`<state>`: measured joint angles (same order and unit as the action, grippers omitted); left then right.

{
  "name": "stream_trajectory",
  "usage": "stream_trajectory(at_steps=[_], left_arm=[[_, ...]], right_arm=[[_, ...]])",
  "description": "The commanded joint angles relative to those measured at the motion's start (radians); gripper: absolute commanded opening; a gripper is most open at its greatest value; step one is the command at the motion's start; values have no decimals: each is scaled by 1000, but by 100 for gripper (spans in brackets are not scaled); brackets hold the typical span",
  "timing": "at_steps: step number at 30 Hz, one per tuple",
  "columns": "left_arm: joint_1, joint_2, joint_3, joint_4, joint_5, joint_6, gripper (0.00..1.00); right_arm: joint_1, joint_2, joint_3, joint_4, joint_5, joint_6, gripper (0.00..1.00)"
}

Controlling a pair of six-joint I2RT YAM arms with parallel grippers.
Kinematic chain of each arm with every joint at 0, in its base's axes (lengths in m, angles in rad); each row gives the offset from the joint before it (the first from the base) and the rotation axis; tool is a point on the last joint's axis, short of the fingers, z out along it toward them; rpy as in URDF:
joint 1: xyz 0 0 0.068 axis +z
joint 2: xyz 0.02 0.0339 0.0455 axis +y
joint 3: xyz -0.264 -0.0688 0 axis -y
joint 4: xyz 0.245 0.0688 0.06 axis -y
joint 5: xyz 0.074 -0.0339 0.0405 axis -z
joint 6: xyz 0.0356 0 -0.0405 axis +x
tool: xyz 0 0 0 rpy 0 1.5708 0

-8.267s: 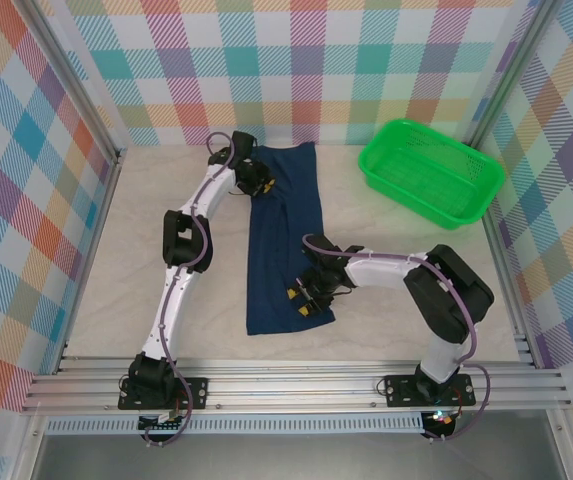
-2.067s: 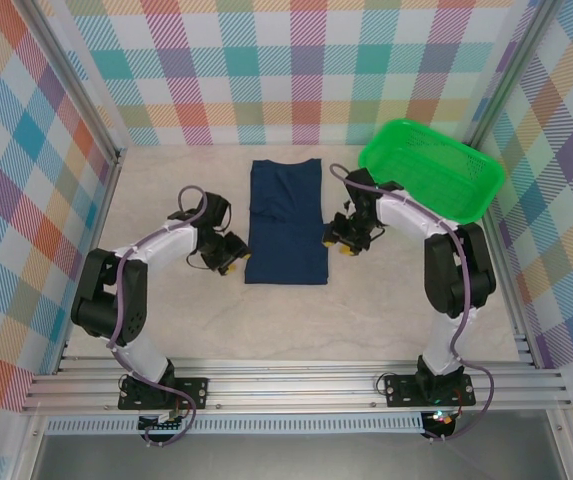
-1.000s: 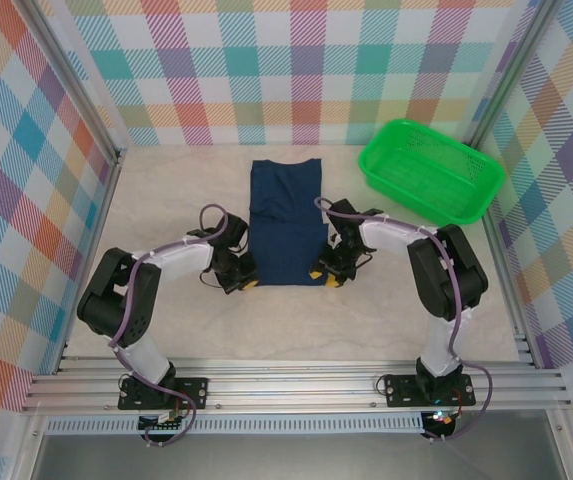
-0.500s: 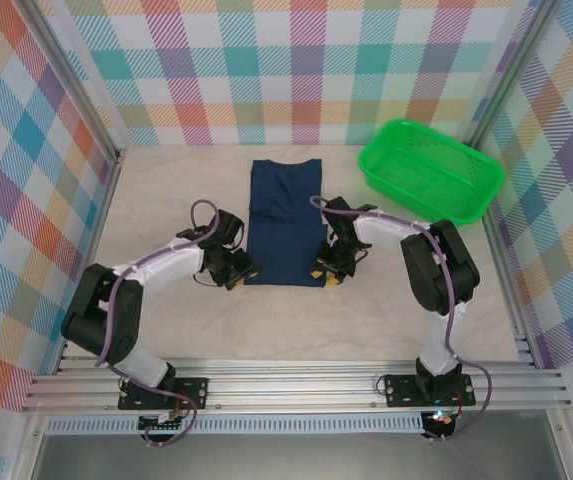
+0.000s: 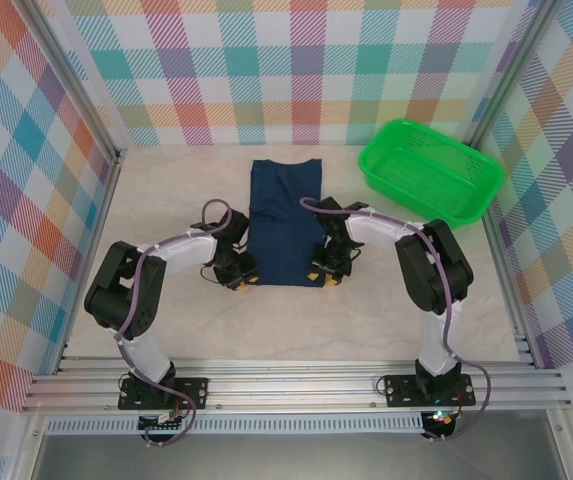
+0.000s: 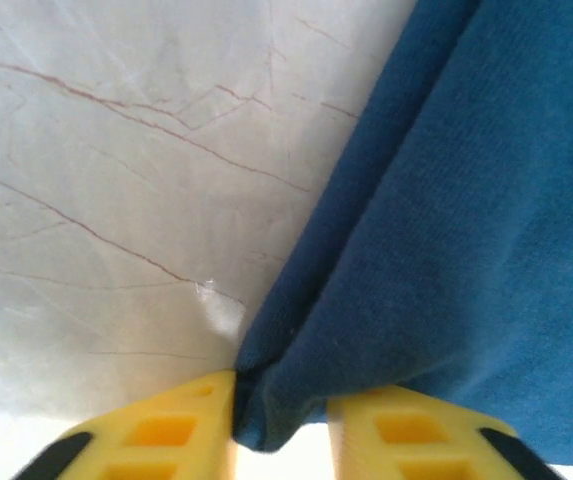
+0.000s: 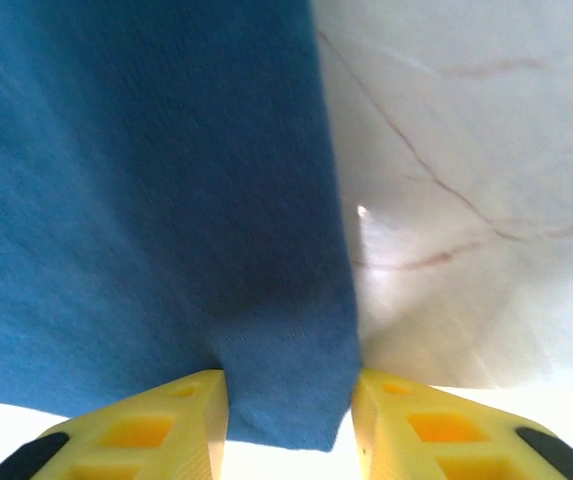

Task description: Fold and stack the t-shirts

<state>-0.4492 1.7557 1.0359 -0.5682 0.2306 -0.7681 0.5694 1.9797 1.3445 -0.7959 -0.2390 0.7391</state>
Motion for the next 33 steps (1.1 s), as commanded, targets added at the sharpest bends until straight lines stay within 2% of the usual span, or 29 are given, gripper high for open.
stream_trajectory(at_steps=[1, 6, 8, 11, 17, 20, 26, 33], left_arm=[[-6, 48, 34, 83, -4, 20, 19], [-6, 50, 40, 100, -1, 23, 10], [-6, 48, 50, 100, -1, 26, 4], [-13, 30, 60, 74, -5, 36, 0], [-23, -64, 16, -41, 11, 81, 0], [-38, -117, -38, -83, 71, 111, 0], [-157, -271, -156, -157, 178, 110, 0], [-353, -557, -260, -244, 290, 21, 0]], right_arm=[[9, 43, 56, -48, 14, -24, 35], [18, 65, 80, -42, 4, -21, 24], [18, 64, 82, -40, 10, -21, 14], [20, 50, 81, -42, 22, -27, 6], [20, -13, 46, -72, 29, -55, 0], [28, -60, -10, -76, -10, -92, 0], [99, -170, -133, -138, -121, -159, 0], [161, -376, -275, -216, -283, -135, 0]])
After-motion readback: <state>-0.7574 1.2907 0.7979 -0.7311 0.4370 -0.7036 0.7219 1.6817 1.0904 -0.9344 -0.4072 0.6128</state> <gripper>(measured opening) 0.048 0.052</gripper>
